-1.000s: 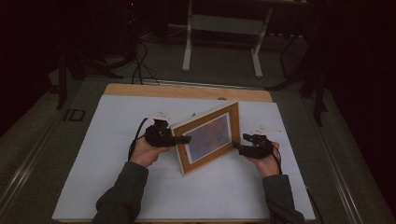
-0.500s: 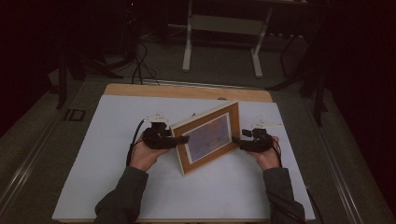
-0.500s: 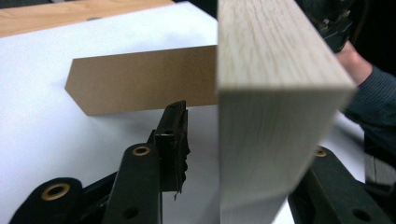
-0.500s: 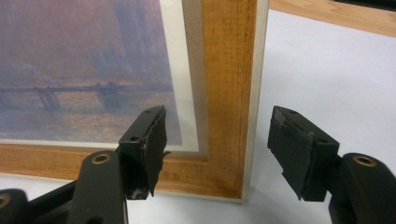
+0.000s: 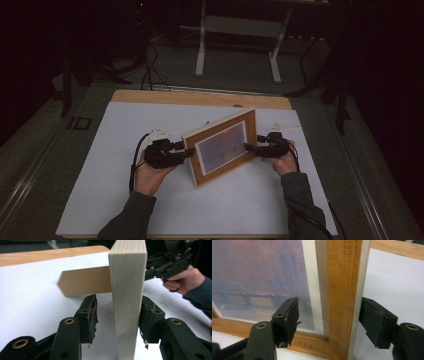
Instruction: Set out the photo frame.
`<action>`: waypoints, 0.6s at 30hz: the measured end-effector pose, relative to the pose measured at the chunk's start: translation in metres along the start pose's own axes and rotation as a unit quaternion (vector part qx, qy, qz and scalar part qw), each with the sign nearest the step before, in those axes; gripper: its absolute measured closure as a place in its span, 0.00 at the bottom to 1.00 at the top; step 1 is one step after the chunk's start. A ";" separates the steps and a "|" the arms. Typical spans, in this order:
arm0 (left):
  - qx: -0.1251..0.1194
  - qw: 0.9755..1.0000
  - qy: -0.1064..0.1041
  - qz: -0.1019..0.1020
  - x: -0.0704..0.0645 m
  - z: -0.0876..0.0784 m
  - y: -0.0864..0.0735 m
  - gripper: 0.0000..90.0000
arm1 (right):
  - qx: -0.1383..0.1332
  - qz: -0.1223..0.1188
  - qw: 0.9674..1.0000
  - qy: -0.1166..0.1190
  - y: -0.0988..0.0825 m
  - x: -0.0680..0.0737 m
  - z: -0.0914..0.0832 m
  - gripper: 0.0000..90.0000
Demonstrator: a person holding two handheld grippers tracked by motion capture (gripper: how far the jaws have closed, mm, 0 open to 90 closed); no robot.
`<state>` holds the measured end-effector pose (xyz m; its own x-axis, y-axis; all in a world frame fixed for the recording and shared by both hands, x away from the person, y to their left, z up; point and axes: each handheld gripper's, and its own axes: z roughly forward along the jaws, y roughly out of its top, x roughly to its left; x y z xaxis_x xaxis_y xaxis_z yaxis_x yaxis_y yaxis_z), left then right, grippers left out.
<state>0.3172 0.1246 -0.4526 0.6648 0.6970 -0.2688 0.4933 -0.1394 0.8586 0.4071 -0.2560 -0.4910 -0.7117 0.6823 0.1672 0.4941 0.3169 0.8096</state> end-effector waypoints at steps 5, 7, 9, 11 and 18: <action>-0.001 1.000 0.019 0.017 -0.008 -0.003 -0.001 0.66 | 0.000 0.000 1.000 0.024 0.000 -0.007 0.004 0.34; 0.000 1.000 0.014 0.019 -0.010 -0.003 -0.001 0.72 | 0.001 0.002 0.999 0.035 0.000 -0.010 0.005 0.34; 0.001 1.000 0.018 0.021 -0.012 -0.003 -0.001 0.75 | 0.005 -0.002 0.999 0.040 0.000 -0.011 0.007 0.32; -0.001 1.000 0.020 0.020 -0.012 -0.004 -0.001 0.76 | 0.009 -0.006 0.999 0.042 0.000 -0.010 0.009 0.31; -0.003 1.000 0.023 0.014 -0.013 -0.003 -0.002 0.77 | 0.008 -0.005 0.999 0.041 0.000 -0.009 0.011 0.33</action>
<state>0.3057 0.1184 -0.4493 0.6515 0.7244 -0.2254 0.4716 -0.1539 0.8683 0.4192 -0.2551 -0.4993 -0.7540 0.6239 0.2056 0.4953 0.3344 0.8018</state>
